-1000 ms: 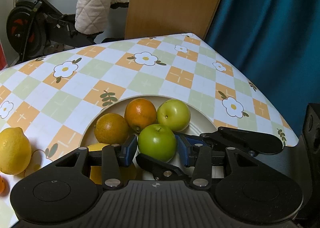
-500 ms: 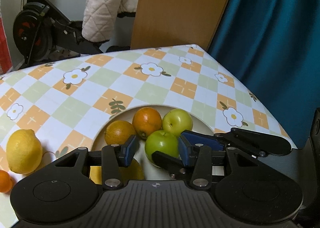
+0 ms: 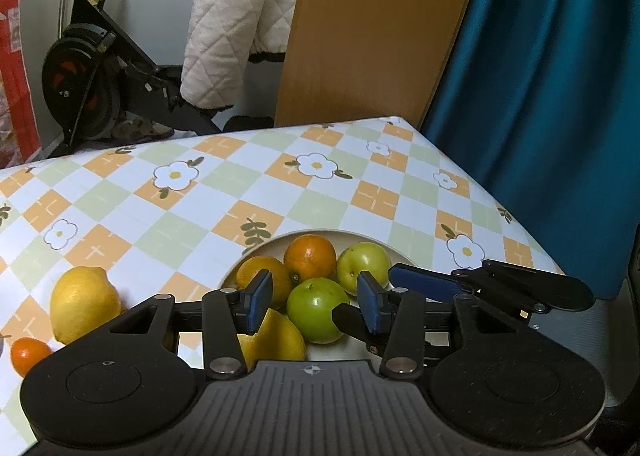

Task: Organize fruits
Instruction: 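Lower the green apple into the plate and open the left gripper, then move the open left gripper over to the yellow lemon on the table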

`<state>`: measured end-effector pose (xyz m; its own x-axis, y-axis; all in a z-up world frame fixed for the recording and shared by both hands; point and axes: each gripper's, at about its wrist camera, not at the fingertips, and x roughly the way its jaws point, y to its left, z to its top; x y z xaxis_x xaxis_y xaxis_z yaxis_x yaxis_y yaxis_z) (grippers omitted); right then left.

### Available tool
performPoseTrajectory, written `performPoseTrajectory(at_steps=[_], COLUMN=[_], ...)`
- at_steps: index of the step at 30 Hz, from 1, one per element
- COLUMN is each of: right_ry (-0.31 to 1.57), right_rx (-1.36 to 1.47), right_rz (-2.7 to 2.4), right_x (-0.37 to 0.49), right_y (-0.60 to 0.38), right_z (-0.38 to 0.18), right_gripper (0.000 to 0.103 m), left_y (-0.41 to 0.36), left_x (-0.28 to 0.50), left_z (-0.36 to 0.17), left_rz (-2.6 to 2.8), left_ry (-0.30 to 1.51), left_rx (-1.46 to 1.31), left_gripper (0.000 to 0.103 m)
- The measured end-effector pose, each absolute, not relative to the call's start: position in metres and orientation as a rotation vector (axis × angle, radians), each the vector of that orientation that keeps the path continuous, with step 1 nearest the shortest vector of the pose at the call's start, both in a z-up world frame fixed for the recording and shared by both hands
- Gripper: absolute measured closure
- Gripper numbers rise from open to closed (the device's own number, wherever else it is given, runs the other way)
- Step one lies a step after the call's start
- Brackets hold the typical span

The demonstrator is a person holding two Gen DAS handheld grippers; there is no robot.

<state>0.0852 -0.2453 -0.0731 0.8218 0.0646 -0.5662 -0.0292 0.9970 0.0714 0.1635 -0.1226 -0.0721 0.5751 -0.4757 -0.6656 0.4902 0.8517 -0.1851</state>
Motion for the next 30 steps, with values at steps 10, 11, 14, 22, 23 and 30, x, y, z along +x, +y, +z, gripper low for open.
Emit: performPoseTrajectory(at_steps=[10,11,14,22,23,30], right_ry=[0.595,0.594,0.592,0.592,0.594,0.605], right_rx=[0.047,0.045,0.038,0.017,0.014,0.002], right_rz=[0.067,0.069,0.078,0.108,0.111,0.136], right_x=[0.080,0.080,0.080,0.082,0.083,0.086], right_y=[-0.231,-0.229,-0.223,-0.207,-0.204,-0.190], right_z=[-0.063,-0.062,-0.059,-0.053,-0.053,-0.052], right_gripper=[0.057,0.057,0.057,0.057,0.057,0.057], left_y=[-0.102,-0.099,-0.090,-0.068,-0.066,-0.046], left_x=[0.153,0.152,0.150,0.148,0.148,0.147], left_z=[-0.065,-0.064,-0.062,-0.059,-0.059,-0.058], left_rz=[-0.540,-0.536,-0.524,-0.481,-0.475,-0.432], left_ry=[0.742,0.740,0.733,0.721,0.720,0.717], left_rx=[0.018,0.016,0.007,-0.015,-0.018,-0.028], left_gripper=[0.054,0.054,0.054,0.054,0.054,0.054])
